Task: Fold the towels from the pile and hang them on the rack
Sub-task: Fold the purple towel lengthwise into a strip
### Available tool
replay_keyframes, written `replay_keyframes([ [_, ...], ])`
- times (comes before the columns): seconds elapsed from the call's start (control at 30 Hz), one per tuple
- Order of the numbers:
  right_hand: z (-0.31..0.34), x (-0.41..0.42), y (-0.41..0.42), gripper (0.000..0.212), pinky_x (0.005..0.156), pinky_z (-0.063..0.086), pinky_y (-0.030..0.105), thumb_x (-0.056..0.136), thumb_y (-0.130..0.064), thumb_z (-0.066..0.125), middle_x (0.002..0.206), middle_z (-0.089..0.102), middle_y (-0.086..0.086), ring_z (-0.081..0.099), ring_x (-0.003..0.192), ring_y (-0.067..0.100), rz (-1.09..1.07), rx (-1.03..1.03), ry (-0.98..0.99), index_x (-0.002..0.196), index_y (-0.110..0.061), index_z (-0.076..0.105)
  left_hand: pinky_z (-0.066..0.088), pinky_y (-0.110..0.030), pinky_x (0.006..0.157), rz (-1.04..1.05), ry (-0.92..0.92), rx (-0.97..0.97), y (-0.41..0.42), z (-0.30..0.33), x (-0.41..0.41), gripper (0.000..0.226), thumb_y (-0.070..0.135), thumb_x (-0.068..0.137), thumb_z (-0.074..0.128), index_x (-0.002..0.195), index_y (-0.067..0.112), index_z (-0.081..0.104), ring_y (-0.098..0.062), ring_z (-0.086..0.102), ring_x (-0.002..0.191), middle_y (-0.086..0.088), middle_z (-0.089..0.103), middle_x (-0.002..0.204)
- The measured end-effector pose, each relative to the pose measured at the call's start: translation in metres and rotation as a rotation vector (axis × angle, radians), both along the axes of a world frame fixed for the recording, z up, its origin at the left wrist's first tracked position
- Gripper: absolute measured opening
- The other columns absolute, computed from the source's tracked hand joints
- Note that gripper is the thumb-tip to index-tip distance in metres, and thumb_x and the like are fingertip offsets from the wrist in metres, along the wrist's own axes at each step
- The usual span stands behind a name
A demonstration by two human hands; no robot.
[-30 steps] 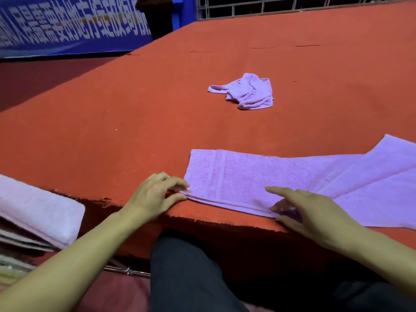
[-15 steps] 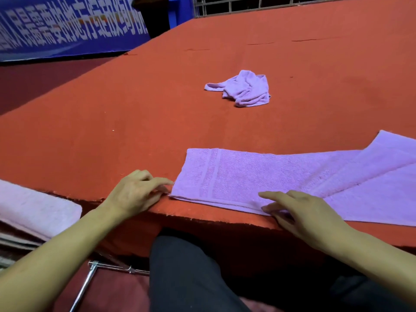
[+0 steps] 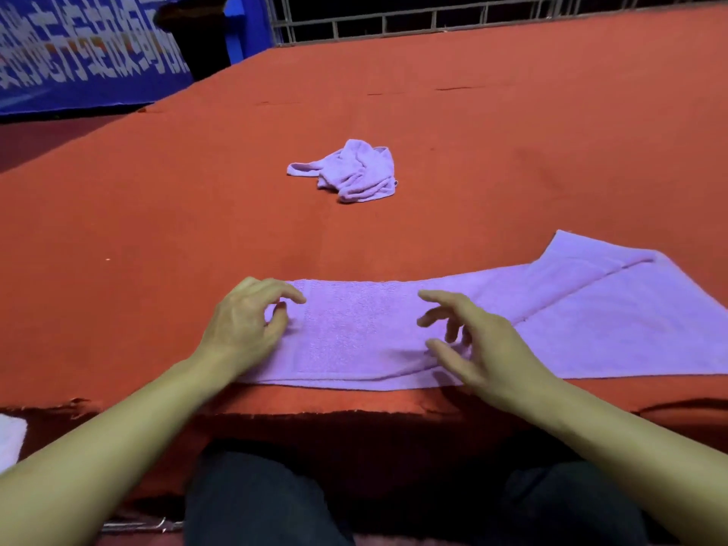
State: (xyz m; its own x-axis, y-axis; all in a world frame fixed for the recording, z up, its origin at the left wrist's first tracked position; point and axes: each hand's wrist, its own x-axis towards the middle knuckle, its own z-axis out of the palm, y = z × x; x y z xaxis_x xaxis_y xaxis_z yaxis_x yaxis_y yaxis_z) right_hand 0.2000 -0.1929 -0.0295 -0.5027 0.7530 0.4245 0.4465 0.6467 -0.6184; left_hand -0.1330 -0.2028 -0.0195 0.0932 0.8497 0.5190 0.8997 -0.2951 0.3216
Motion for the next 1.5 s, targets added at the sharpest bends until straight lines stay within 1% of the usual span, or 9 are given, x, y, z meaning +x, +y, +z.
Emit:
replay_keyframes([
  [0.13, 0.012, 0.053, 0.05, 0.052, 0.066, 0.04, 0.011, 0.087, -0.007, 0.066, 0.101, 0.063, -0.021, 0.055, 0.07, 0.012, -0.223, 0.033, 0.056, 0.133, -0.027, 0.051, 0.038, -0.014, 0.072, -0.16, -0.124, -0.139, 0.054, 0.011, 0.103, 0.027, 0.012, 0.082, 0.055, 0.094, 0.032, 0.069, 0.0, 0.053, 0.076, 0.029, 0.062, 0.086],
  [0.2, 0.017, 0.088, 0.091, 0.048, 0.069, 0.045, 0.02, 0.088, -0.005, 0.062, 0.1, 0.063, -0.017, 0.055, 0.068, 0.013, -0.356, 0.071, 0.01, 0.132, -0.022, 0.053, 0.039, -0.007, 0.068, -0.221, -0.215, -0.265, 0.079, 0.014, 0.154, 0.024, 0.012, 0.085, 0.06, 0.097, 0.032, 0.068, 0.003, 0.058, 0.071, 0.022, 0.067, 0.085],
  [0.37, 0.022, 0.179, 0.197, 0.043, 0.086, 0.042, 0.034, 0.093, -0.01, 0.056, 0.117, 0.067, -0.003, 0.056, 0.103, 0.026, -0.609, -0.006, -0.294, 0.133, -0.022, 0.053, 0.049, -0.026, 0.073, -0.296, -0.219, -0.427, 0.12, 0.009, 0.244, 0.018, 0.021, 0.087, 0.063, 0.098, 0.035, 0.063, -0.004, 0.06, 0.066, 0.017, 0.067, 0.077],
  [0.63, 0.005, 0.214, 0.271, 0.053, 0.103, 0.038, 0.036, 0.096, -0.017, 0.052, 0.133, 0.058, -0.016, 0.042, 0.108, 0.02, -0.315, -0.151, -0.664, 0.144, -0.035, 0.04, 0.048, -0.026, 0.078, -0.229, -0.196, -0.544, 0.162, -0.003, 0.291, 0.015, 0.028, 0.087, 0.063, 0.101, 0.033, 0.062, -0.005, 0.061, 0.077, 0.018, 0.067, 0.078],
  [0.8, 0.013, 0.214, 0.271, 0.063, 0.083, 0.046, 0.034, 0.09, -0.003, 0.05, 0.111, 0.066, -0.019, 0.039, 0.094, 0.011, -0.223, -0.033, -0.747, 0.144, -0.035, 0.041, 0.044, -0.025, 0.072, -0.205, -0.177, -0.566, 0.165, -0.014, 0.296, 0.013, 0.027, 0.087, 0.062, 0.099, 0.032, 0.062, 0.0, 0.059, 0.071, 0.018, 0.07, 0.077],
  [0.93, 0.032, 0.224, 0.261, 0.059, 0.073, 0.031, 0.023, 0.087, 0.002, 0.051, 0.1, 0.068, -0.012, 0.04, 0.087, 0.015, -0.26, 0.073, -0.559, 0.141, -0.024, 0.048, 0.047, -0.028, 0.076, -0.182, -0.167, -0.562, 0.164, -0.013, 0.298, 0.013, 0.036, 0.086, 0.063, 0.099, 0.035, 0.061, -0.005, 0.063, 0.081, 0.021, 0.069, 0.08],
  [1.07, 0.052, 0.249, 0.23, 0.057, 0.076, 0.033, 0.025, 0.088, 0.005, 0.056, 0.096, 0.066, -0.014, 0.044, 0.082, 0.019, -0.298, 0.14, -0.449, 0.138, -0.02, 0.05, 0.05, -0.032, 0.084, -0.193, -0.128, -0.561, 0.156, -0.007, 0.304, 0.033, 0.051, 0.079, 0.068, 0.108, 0.042, 0.054, -0.004, 0.064, 0.088, 0.026, 0.064, 0.086],
  [1.3, 0.052, 0.311, 0.128, 0.055, 0.076, 0.04, 0.024, 0.087, 0.0, 0.064, 0.091, 0.064, -0.015, 0.05, 0.075, 0.004, -0.43, -0.002, -0.313, 0.135, -0.024, 0.053, 0.053, -0.036, 0.079, -0.279, -0.208, -0.479, 0.124, 0.014, 0.33, 0.03, 0.04, 0.079, 0.07, 0.104, 0.044, 0.055, 0.002, 0.061, 0.069, 0.034, 0.063, 0.081],
  [1.5, 0.015, 0.347, 0.048, 0.061, 0.079, 0.034, 0.006, 0.085, 0.001, 0.066, 0.092, 0.063, -0.025, 0.048, 0.086, -0.006, -0.489, -0.051, -0.353, 0.135, -0.029, 0.05, 0.052, -0.034, 0.081, -0.406, -0.09, -0.53, 0.079, 0.002, 0.36, 0.03, 0.039, 0.081, 0.067, 0.105, 0.047, 0.052, 0.007, 0.059, 0.07, 0.036, 0.062, 0.084],
])
